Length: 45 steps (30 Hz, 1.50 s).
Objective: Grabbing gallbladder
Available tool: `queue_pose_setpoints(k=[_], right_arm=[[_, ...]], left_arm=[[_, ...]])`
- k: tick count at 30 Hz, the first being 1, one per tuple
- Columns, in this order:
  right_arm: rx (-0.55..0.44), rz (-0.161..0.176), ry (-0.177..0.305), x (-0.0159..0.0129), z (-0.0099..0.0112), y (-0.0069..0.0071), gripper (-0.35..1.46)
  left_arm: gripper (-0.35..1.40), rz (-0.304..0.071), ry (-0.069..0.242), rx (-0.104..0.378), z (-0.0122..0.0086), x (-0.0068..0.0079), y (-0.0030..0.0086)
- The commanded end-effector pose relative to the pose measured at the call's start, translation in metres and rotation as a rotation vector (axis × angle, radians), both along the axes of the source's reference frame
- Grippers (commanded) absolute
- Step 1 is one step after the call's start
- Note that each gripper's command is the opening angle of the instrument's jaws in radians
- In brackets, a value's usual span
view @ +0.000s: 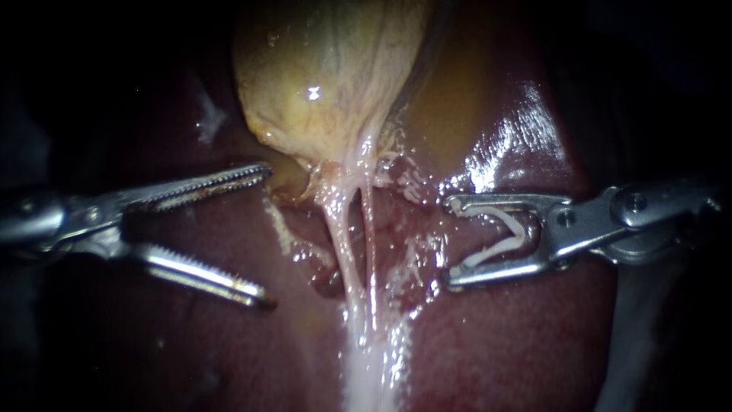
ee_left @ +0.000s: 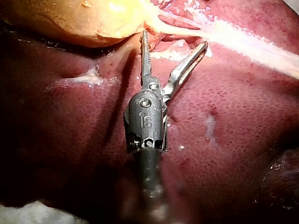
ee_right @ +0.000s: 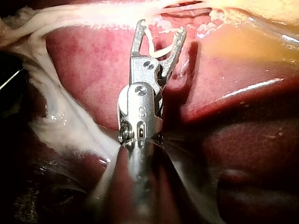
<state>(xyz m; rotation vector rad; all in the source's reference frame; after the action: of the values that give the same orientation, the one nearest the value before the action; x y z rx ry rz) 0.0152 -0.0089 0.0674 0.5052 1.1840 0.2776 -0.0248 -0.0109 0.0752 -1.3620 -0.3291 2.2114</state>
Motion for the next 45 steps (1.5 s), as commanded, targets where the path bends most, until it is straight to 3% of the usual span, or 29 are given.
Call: queue_pose_setpoints(k=[1, 11, 22, 34, 40, 45], right_arm=[[0.000, 0.000, 0.000, 0.0000, 0.0000, 0.0000, 0.50], [0.000, 0.000, 0.000, 0.0000, 0.0000, 0.0000, 0.50], [0.000, -0.001, 0.000, 0.0000, -0.0001, -0.0001, 0.50], [0.000, -0.001, 0.000, 0.0000, -0.0001, -0.0001, 0.50], [0.000, -0.001, 0.001, 0.0000, -0.0001, -0.0001, 0.50], [0.000, -0.001, 0.001, 0.0000, -0.0002, -0.0001, 0.50]], left_arm=[[0.84, 0.000, 0.000, 0.000, 0.0000, 0.0000, 0.0000], [0.54, -0.013, -0.004, 0.033, 0.0010, -0.0005, 0.0007], [0.48, -0.067, 0.014, 0.068, 0.0034, -0.0019, 0.0028], [0.37, -0.109, 0.024, 0.099, 0.0044, -0.0037, 0.0038], [0.29, -0.115, 0.039, 0.114, 0.0054, -0.0034, 0.0041], [0.12, -0.116, 0.054, 0.131, 0.0060, -0.0032, 0.0039]])
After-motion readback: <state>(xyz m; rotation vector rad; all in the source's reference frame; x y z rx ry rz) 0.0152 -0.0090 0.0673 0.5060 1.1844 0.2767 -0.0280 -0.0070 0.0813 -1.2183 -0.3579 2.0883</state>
